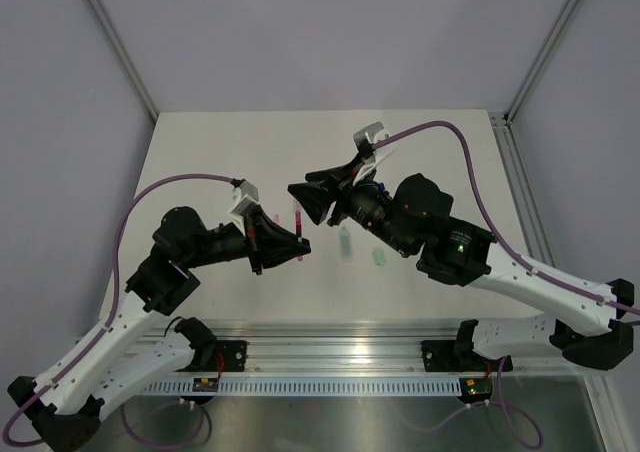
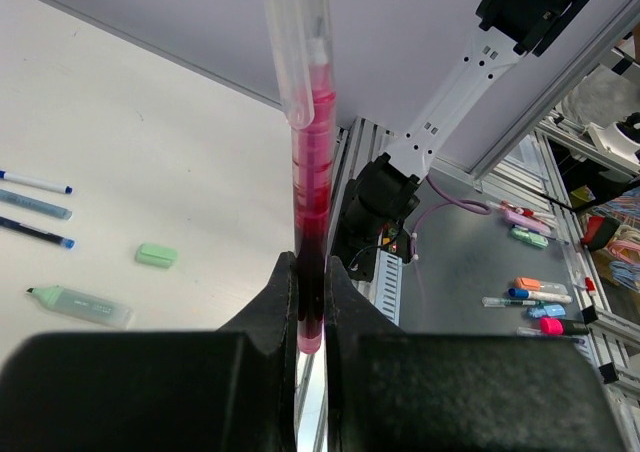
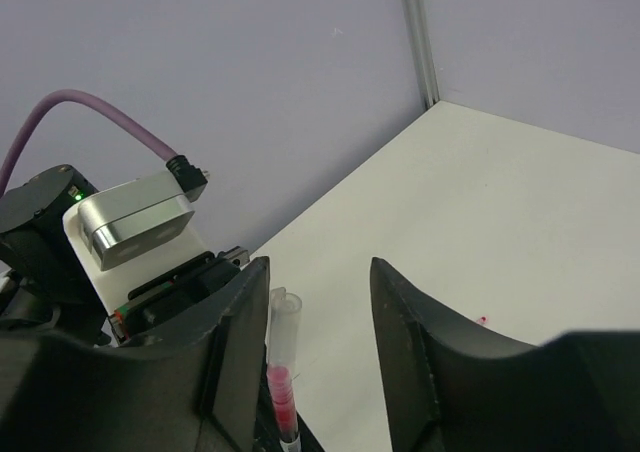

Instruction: Insert the pens into the pen caps

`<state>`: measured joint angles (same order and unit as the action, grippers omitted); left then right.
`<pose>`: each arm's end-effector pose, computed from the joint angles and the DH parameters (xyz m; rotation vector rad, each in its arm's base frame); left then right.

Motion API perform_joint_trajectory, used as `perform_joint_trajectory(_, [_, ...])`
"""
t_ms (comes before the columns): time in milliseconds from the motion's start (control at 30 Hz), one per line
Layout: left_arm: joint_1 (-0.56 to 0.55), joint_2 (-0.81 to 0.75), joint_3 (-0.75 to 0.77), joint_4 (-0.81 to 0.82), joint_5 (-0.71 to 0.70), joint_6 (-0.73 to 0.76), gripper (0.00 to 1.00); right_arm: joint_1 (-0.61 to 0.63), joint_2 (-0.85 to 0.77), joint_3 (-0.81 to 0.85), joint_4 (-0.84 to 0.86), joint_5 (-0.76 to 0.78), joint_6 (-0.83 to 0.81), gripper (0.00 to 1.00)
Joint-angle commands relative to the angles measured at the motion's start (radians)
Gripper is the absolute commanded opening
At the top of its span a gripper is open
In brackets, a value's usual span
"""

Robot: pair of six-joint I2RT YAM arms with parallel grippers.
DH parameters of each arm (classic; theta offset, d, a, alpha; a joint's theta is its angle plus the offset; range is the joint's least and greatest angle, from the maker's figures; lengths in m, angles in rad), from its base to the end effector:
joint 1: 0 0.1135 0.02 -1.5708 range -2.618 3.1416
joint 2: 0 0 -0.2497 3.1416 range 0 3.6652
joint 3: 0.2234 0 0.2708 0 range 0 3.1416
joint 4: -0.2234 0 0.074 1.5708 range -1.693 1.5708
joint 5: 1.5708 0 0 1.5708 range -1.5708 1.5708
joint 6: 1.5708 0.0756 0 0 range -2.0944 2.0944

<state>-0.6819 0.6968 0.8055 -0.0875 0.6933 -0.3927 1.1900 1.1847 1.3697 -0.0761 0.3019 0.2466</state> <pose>0.1377 -0.1740 0.3648 0.8263 1.5195 -1.3519 0.1397 0.2885 0.4683 -0.4602 1.4687 0.9400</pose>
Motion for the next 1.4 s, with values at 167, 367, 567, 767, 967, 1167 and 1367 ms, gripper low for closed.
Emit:
perform_joint_trajectory(167, [-0.008, -0.003, 0.041, 0.058, 0.003, 0.008, 0.00, -0.021, 0.010, 0.028, 0.001, -0.043, 0.043, 0.40])
perform_joint_trajectory(367, [-0.007, 0.001, 0.041, 0.055, 0.002, 0.008, 0.00, -0.023, 0.019, 0.014, 0.002, -0.070, 0.063, 0.39])
perform_joint_trajectory(567, [-0.007, 0.001, 0.041, 0.052, -0.003, 0.008, 0.00, -0.024, 0.023, 0.011, -0.004, -0.090, 0.075, 0.29])
perform_joint_trajectory(767, [-0.007, 0.006, 0.044, 0.052, -0.005, 0.008, 0.00, -0.024, 0.009, 0.000, 0.018, -0.122, 0.072, 0.14])
perform_joint_trajectory(967, [-0.008, 0.012, 0.046, 0.052, 0.003, 0.005, 0.00, -0.024, 0.007, 0.034, 0.009, -0.135, 0.011, 0.00])
perform_joint_trajectory(1167, [-0.007, 0.010, 0.044, 0.052, 0.005, 0.003, 0.00, -0.024, 0.007, 0.068, -0.004, -0.132, -0.035, 0.00])
perform_joint_trajectory(1367, [-0.008, 0.015, 0.046, 0.052, 0.008, 0.005, 0.00, -0.024, 0.013, 0.068, 0.027, -0.136, -0.064, 0.00])
